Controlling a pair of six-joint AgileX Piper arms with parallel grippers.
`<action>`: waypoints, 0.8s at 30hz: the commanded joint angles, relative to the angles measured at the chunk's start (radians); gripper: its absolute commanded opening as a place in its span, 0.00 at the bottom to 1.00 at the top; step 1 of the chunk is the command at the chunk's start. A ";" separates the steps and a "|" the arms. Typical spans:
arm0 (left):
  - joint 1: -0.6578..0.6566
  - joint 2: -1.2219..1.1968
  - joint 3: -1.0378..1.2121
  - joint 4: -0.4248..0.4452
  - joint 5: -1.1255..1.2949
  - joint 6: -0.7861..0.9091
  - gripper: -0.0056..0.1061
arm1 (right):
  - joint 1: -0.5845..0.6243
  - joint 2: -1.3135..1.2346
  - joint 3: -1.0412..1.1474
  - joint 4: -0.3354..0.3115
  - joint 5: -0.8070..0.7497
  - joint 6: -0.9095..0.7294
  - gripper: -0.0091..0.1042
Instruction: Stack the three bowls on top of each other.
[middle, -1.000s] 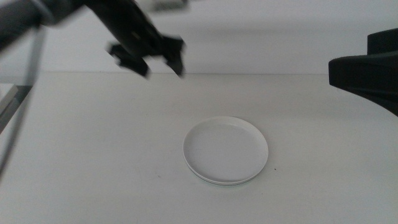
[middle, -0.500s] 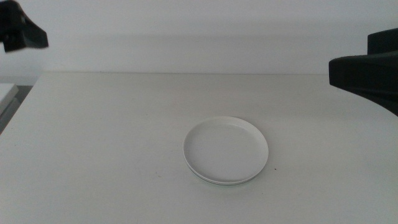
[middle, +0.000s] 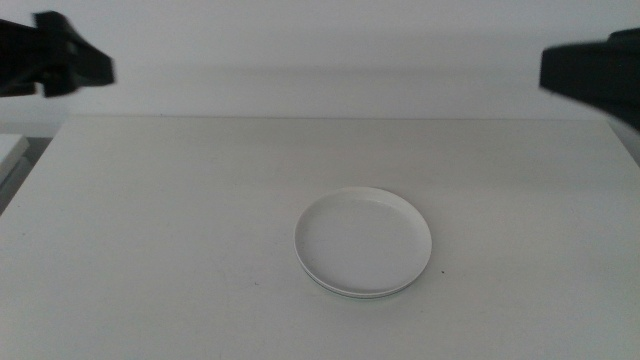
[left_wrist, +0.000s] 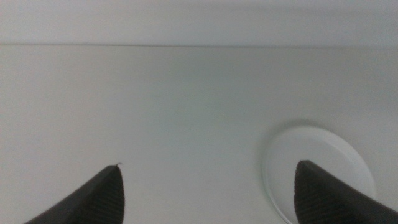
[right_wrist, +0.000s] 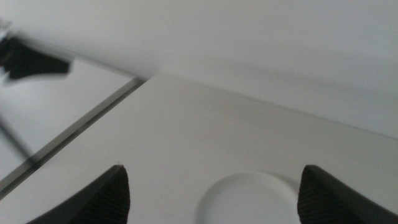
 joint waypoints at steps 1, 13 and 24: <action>-0.060 -0.030 0.018 0.013 -0.014 0.007 0.89 | -0.025 0.000 0.006 -0.089 -0.053 0.103 0.90; -0.106 -0.365 0.302 0.086 -0.301 0.003 0.89 | -0.306 -0.080 0.009 -0.289 -0.021 0.170 0.90; -0.106 -0.615 0.527 -0.120 -0.531 0.220 0.89 | -0.312 -0.384 0.346 -0.275 -0.209 0.150 0.90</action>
